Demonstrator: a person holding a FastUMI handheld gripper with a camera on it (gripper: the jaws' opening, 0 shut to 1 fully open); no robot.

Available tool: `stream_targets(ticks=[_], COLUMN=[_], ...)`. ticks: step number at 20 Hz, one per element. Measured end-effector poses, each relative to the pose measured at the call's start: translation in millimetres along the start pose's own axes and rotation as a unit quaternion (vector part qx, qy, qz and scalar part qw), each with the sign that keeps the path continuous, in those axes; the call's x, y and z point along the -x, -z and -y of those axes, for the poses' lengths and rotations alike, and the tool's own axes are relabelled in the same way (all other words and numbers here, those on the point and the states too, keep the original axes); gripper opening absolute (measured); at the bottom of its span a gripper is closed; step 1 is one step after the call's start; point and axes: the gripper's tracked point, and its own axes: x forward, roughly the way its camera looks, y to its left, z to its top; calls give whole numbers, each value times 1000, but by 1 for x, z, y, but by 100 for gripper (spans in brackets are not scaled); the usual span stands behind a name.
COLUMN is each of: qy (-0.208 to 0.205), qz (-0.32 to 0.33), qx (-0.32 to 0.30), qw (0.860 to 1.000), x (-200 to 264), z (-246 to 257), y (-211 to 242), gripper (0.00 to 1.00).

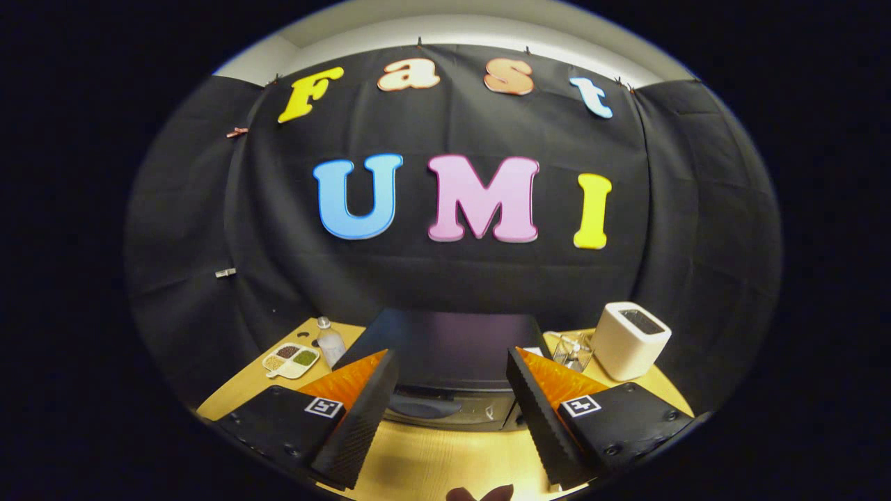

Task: Open the toaster oven, put the food inside, and close the toaster oven door.

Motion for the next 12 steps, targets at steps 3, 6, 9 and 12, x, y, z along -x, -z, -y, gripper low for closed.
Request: stream_targets(ticks=[3, 6, 9, 12], qy=[15, 22, 26, 27], qz=[-32, -54, -71, -95], qx=[3, -3, 0, -7], qw=[999, 998, 997, 995], x=[-24, -44, -58, -68], z=[-6, -15, -21, -26], y=[33, 54, 71, 87], gripper=[98, 98, 98, 98])
